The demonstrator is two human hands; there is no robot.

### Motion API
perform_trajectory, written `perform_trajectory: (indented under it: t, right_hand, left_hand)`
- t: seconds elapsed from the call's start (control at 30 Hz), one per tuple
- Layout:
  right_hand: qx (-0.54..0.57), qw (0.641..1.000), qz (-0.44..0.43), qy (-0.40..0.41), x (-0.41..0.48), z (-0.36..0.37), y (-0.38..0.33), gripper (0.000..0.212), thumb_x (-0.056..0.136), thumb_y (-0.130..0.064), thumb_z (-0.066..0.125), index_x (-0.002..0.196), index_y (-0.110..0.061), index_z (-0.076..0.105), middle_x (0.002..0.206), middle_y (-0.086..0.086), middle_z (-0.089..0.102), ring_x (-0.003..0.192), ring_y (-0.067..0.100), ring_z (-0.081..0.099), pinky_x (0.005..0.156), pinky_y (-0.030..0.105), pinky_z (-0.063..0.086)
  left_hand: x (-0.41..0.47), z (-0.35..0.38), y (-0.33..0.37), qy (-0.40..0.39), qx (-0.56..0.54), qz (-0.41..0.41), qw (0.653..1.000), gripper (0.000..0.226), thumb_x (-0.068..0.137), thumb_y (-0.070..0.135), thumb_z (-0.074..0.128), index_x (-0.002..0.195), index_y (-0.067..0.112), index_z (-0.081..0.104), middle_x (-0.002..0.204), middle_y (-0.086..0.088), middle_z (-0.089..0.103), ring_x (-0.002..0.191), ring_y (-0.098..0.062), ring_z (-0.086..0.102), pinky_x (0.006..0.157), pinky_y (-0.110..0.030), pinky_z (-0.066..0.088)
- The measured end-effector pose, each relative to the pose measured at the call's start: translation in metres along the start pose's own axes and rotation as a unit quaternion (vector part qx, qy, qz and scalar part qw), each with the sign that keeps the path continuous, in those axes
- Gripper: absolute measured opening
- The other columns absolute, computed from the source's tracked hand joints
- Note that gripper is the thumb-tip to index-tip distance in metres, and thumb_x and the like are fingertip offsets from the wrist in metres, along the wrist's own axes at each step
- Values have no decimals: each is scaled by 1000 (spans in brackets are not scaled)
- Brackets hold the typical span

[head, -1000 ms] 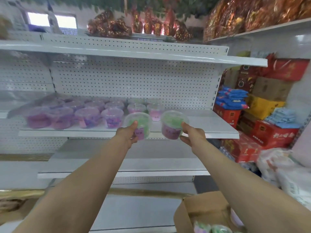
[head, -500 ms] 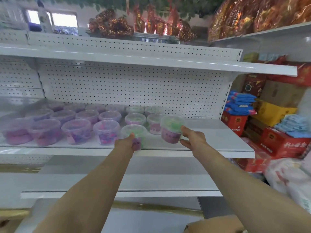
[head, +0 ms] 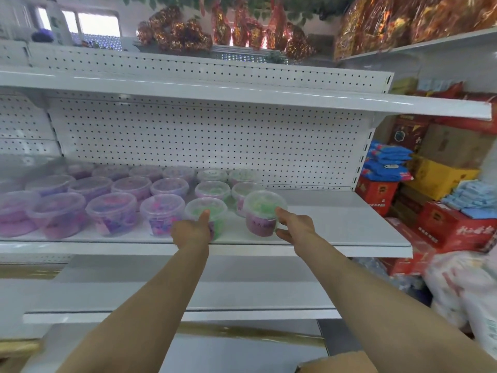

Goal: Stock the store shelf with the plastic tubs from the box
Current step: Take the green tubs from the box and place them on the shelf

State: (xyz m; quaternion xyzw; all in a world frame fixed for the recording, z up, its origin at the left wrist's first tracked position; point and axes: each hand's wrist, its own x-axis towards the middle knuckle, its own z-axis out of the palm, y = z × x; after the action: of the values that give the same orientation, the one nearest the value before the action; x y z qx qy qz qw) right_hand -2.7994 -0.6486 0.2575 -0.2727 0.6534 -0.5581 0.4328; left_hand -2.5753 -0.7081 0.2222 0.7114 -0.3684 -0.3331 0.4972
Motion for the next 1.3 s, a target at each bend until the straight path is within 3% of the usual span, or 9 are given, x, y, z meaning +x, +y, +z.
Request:
perform_trajectory:
  t: [0.1, 0.23, 0.37, 0.43, 0.57, 0.7, 1.0, 1.17, 1.3]
  right_hand:
    - [-12, 1000, 2, -7, 3, 5, 2, 31, 80, -37, 78, 81, -11, 60, 108, 6, 66, 75, 28, 72, 89, 39, 59]
    - [-21, 1000, 1, -15, 5, 13, 4, 31, 80, -37, 78, 81, -11, 61, 103, 4, 65, 77, 28, 72, 84, 36, 60]
    - [-55, 998, -2, -14, 10, 21, 9, 33, 81, -39, 76, 80, -9, 63, 95, 5, 70, 79, 27, 74, 77, 32, 59]
    - [-142, 989, -49, 10, 13, 25, 17, 36, 83, -42, 73, 84, -7, 67, 99, 11, 74, 87, 28, 74, 84, 35, 57]
    - [-283, 920, -270, 9, 15, 26, 32, 63, 80, -47, 75, 134, -20, 54, 142, 3, 51, 132, 19, 47, 99, 27, 38]
    - [-367, 853, -367, -51, 22, 30, 40, 49, 81, -41, 77, 126, -27, 65, 149, 0, 46, 144, 16, 30, 105, 24, 32]
    - [-401, 829, -387, -39, 25, 38, 33, 39, 82, -35, 76, 118, -22, 68, 123, 1, 62, 129, 17, 43, 93, 28, 43]
    - [-440, 826, -351, -47, 13, 42, 27, 40, 89, -34, 66, 127, -24, 60, 133, 3, 52, 130, 20, 46, 94, 35, 48]
    - [-503, 788, -349, -62, -2, 36, 14, 53, 92, -41, 61, 140, -23, 50, 147, 5, 44, 144, 23, 26, 105, 41, 42]
  left_hand:
    - [-9, 3, 7, 16, -9, 149, 989, 40, 73, 48, 75, 79, 11, 61, 92, -14, 67, 92, -33, 62, 82, -42, 51]
    - [-6, 2, 9, -12, 116, 280, 953, 29, 71, 54, 73, 86, 29, 71, 101, 2, 70, 100, -23, 61, 86, -38, 50]
    - [3, 1, -1, -65, 145, 291, 943, 36, 73, 51, 75, 100, 27, 74, 108, 3, 71, 105, -21, 61, 89, -39, 50]
    - [5, 0, -4, -66, 154, 296, 940, 35, 72, 48, 76, 100, 26, 74, 108, 1, 70, 107, -23, 59, 89, -39, 50]
    - [6, 1, -5, -59, 163, 292, 941, 31, 72, 41, 79, 98, 26, 74, 105, -2, 68, 106, -24, 58, 89, -39, 49]
    - [7, 4, -7, -45, 165, 302, 938, 26, 71, 35, 80, 95, 24, 74, 103, -2, 69, 103, -26, 59, 89, -39, 49]
    - [6, 1, -3, -42, 155, 288, 944, 18, 76, 27, 78, 92, 25, 72, 96, 0, 66, 103, -25, 58, 85, -41, 53]
    - [6, 2, -2, -44, 193, 291, 936, 18, 77, 32, 76, 93, 28, 69, 99, 0, 68, 97, -28, 61, 81, -40, 54]
    - [-3, -5, 9, -59, 265, 297, 916, 35, 80, 40, 72, 112, 26, 67, 114, -5, 67, 111, -27, 57, 92, -38, 49]
